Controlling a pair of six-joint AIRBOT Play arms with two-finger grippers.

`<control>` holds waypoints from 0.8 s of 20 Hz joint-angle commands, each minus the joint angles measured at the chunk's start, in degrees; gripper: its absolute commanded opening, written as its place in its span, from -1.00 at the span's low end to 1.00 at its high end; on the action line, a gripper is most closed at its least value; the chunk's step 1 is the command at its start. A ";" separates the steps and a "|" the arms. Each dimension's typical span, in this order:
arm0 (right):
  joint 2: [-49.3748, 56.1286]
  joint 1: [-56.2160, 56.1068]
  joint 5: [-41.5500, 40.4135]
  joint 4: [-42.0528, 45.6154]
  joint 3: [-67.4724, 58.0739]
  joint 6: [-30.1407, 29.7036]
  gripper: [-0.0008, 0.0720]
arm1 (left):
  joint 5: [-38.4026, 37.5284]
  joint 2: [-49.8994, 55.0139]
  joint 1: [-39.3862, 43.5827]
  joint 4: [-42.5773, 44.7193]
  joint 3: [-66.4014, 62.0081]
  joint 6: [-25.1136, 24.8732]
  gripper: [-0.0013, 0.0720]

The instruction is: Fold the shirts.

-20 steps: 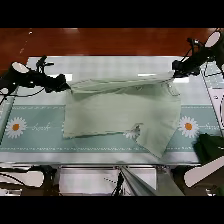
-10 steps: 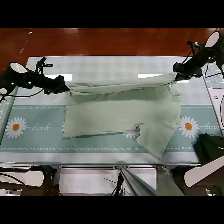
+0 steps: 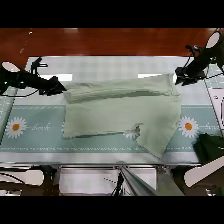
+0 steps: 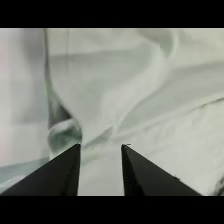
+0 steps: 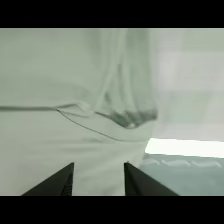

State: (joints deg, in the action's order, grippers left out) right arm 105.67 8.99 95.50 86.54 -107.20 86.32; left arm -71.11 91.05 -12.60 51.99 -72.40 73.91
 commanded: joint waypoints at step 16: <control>-24.33 13.75 -12.22 -24.57 41.75 -18.80 0.49 | -4.76 -16.44 -11.58 -0.20 36.44 -7.43 0.88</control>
State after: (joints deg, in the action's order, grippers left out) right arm 83.15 22.44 84.97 64.25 -68.12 69.06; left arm -78.02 74.96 -24.60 52.60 -38.39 67.13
